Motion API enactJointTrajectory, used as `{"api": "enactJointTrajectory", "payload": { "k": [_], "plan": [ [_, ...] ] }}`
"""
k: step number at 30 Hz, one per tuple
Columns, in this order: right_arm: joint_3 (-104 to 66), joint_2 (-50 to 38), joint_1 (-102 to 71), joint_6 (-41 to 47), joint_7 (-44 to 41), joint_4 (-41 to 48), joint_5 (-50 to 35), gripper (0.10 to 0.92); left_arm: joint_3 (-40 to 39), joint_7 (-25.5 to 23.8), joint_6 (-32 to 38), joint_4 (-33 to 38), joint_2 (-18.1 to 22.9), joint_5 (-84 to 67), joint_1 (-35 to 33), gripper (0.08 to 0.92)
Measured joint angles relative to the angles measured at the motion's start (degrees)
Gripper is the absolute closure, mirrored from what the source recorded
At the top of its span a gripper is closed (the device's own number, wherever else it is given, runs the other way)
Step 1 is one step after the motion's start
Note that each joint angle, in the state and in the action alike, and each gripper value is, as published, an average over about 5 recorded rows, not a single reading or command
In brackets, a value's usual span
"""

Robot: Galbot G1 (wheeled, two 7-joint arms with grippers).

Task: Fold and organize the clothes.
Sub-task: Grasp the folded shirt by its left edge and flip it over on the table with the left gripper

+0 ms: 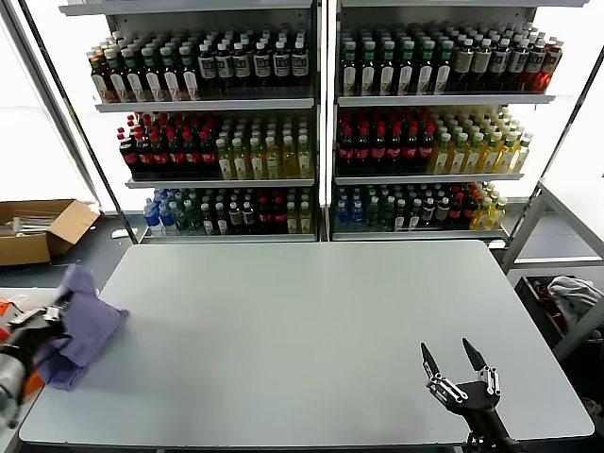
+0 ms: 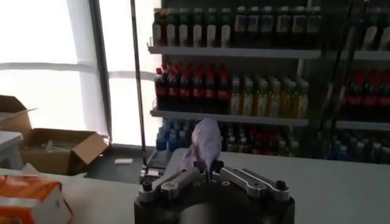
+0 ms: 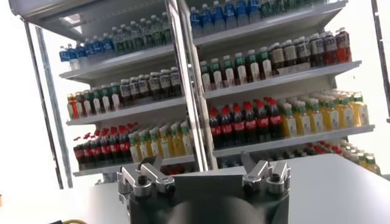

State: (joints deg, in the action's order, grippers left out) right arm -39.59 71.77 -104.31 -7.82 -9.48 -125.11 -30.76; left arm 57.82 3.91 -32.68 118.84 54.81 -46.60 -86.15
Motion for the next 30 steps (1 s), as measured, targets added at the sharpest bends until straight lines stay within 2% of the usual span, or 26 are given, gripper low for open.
{"api": "enactJointTrajectory", "payload": {
  "k": [6,12,18,24,30],
  "plan": [
    [0.46,1.04,-0.25,0.62,0.02,-0.58,0.7,0.203,-16.46,9.94,1.72,2.58,6.07,1.03,2.53,0.901],
    [1.34,1.47,-1.16,1.57,0.12,-0.61,1.81,0.203,-32.99,18.72,3.96,1.28,10.29,-1.31,8.54,0.901],
    [2.01,1.25,-1.8,2.6,0.44,-0.81,2.47,0.203,-43.54,26.62,5.65,-2.05,14.45,-8.75,15.59,0.894],
    [3.67,0.81,-1.51,4.24,1.51,-0.84,2.84,0.203,-49.42,31.78,7.71,-3.59,17.95,-15.82,20.66,0.753],
    [7.09,0.38,0.84,7.88,3.43,-0.13,2.47,0.203,-51.23,33.36,7.78,-2.92,19.08,-20.83,22.85,0.58]
  ]
}}
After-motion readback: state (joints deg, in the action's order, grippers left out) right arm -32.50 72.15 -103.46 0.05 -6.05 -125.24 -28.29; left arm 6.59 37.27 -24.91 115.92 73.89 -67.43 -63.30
